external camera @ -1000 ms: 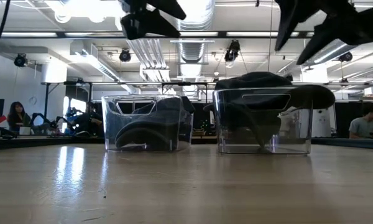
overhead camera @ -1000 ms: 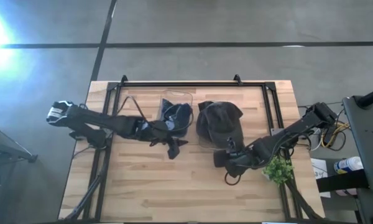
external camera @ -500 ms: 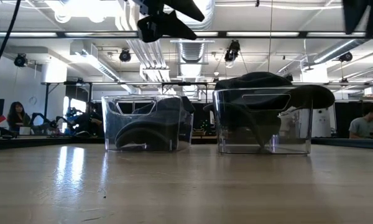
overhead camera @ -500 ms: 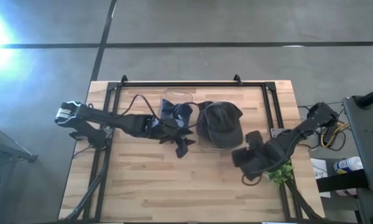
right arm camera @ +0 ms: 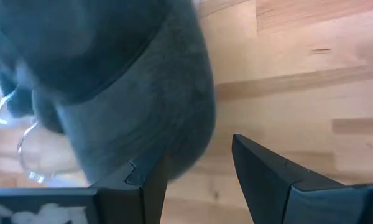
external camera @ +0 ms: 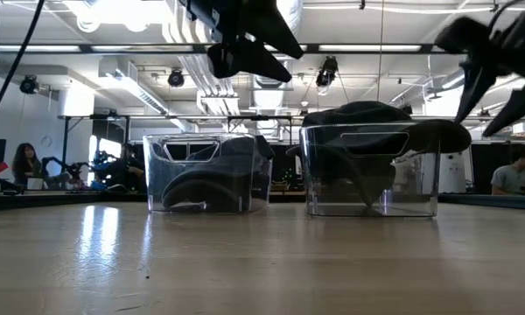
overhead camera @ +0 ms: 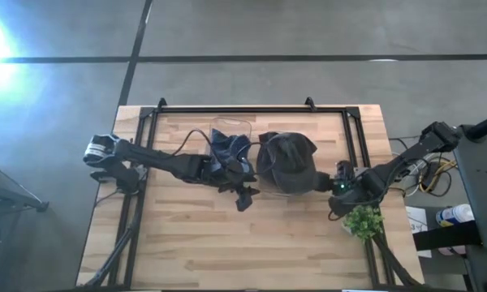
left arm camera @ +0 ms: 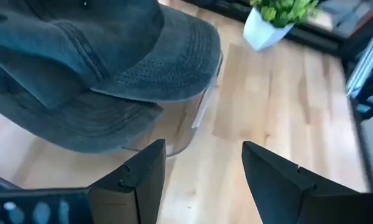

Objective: Pick & Place hat
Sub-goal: Put the black cap into the right transparent bin

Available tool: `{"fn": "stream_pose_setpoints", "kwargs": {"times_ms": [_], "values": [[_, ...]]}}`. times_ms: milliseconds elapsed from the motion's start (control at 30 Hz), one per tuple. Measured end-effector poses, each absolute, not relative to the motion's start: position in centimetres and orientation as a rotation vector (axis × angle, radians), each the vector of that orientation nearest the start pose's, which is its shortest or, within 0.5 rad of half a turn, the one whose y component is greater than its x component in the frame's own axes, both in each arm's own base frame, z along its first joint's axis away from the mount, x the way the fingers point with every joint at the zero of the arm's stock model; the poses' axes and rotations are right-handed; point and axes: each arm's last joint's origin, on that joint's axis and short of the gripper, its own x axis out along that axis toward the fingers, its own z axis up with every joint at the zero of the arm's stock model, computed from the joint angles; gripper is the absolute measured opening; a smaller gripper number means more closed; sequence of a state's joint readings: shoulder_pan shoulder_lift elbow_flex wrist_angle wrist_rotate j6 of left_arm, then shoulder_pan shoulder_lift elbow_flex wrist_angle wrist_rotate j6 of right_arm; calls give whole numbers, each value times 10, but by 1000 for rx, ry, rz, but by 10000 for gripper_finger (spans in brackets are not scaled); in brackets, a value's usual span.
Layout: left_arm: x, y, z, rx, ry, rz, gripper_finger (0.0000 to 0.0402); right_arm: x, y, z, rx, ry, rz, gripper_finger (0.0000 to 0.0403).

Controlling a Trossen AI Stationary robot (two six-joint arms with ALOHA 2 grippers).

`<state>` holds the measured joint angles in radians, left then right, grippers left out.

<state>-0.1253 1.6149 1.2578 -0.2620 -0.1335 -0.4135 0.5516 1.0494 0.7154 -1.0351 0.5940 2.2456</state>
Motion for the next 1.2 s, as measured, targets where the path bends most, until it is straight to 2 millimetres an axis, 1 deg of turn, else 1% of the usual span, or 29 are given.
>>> {"fn": "stream_pose_setpoints", "kwargs": {"times_ms": [100, 167, 267, 367, 467, 600, 667, 767, 867, 933, 1000, 1200], "values": [[360, -40, 274, -243, 676, 144, 206, 138, 63, 199, 1262, 472, -1111, 171], [359, -41, 266, -219, 736, 142, 206, 136, 61, 192, 1272, 453, -1103, 171], [359, -42, 260, -213, 772, 141, 206, 134, 59, 185, 1262, 394, -1089, 171], [362, -42, 255, -206, 781, 137, 206, 134, 57, 185, 1245, 344, -1085, 171], [369, -42, 249, -189, 768, 130, 206, 136, 59, 180, 1243, 347, -1047, 171], [378, -41, 234, -157, 798, 122, 206, 141, 61, 164, 1296, 324, -956, 171], [382, -42, 230, -134, 801, 111, 206, 142, 61, 156, 1324, 292, -924, 171], [386, -43, 224, -115, 814, 98, 206, 143, 61, 151, 1345, 231, -875, 171], [388, -43, 212, -115, 844, 94, 206, 148, 63, 153, 1355, 185, -818, 171], [389, -43, 214, -118, 828, 93, 206, 151, 64, 157, 1326, 184, -802, 171], [390, -43, 218, -125, 802, 93, 206, 154, 65, 166, 1292, 190, -790, 171], [392, -43, 219, -128, 789, 95, 206, 163, 62, 196, 1203, 210, -840, 171]]}}
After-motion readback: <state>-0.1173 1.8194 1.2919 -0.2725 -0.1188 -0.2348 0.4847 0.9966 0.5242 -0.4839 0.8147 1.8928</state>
